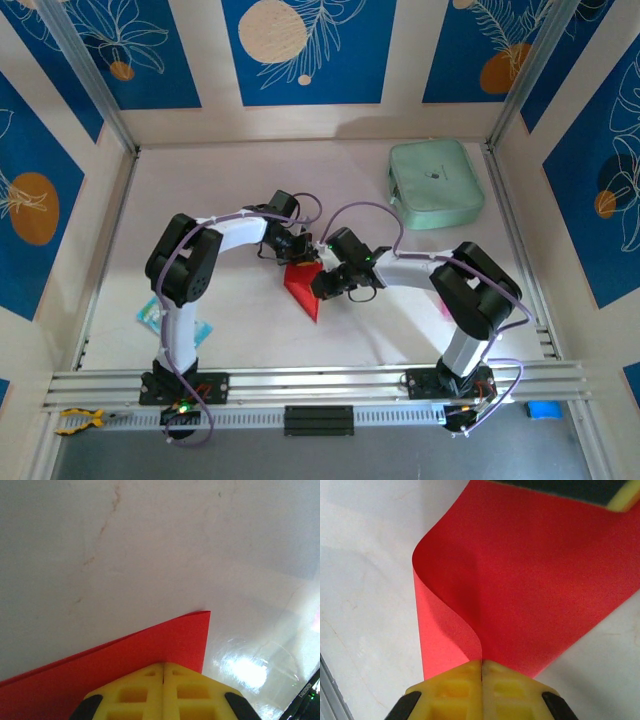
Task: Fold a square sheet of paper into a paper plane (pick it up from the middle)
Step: Third fold the triangle at the center of the table.
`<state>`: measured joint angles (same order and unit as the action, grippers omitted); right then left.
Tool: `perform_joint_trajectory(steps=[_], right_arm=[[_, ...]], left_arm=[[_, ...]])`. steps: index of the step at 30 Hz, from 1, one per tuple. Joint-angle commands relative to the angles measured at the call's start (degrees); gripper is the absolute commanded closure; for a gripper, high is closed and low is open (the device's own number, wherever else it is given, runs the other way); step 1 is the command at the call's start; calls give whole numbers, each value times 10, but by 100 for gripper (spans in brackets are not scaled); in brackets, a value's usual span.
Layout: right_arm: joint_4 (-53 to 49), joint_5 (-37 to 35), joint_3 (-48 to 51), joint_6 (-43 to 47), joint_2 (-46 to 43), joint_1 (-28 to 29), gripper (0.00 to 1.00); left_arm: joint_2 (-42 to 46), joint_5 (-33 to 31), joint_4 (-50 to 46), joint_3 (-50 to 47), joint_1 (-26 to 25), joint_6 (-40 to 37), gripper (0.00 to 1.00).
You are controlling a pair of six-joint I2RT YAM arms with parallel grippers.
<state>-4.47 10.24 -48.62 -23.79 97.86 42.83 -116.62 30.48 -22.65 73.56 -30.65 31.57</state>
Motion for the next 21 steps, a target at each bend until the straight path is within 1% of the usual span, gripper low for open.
perform_joint_trajectory(steps=[1,5,21], right_arm=[[-16,-6,-19,10,7,-2,100],[-19,-18,-19,12,8,-3,100],[-40,-28,-23,11,12,-3,100]], left_arm=[[-11,-29,-16,-23,-5,3,96],[-9,-30,-13,-27,-4,6,96],[-3,-33,-7,-35,-5,11,96]])
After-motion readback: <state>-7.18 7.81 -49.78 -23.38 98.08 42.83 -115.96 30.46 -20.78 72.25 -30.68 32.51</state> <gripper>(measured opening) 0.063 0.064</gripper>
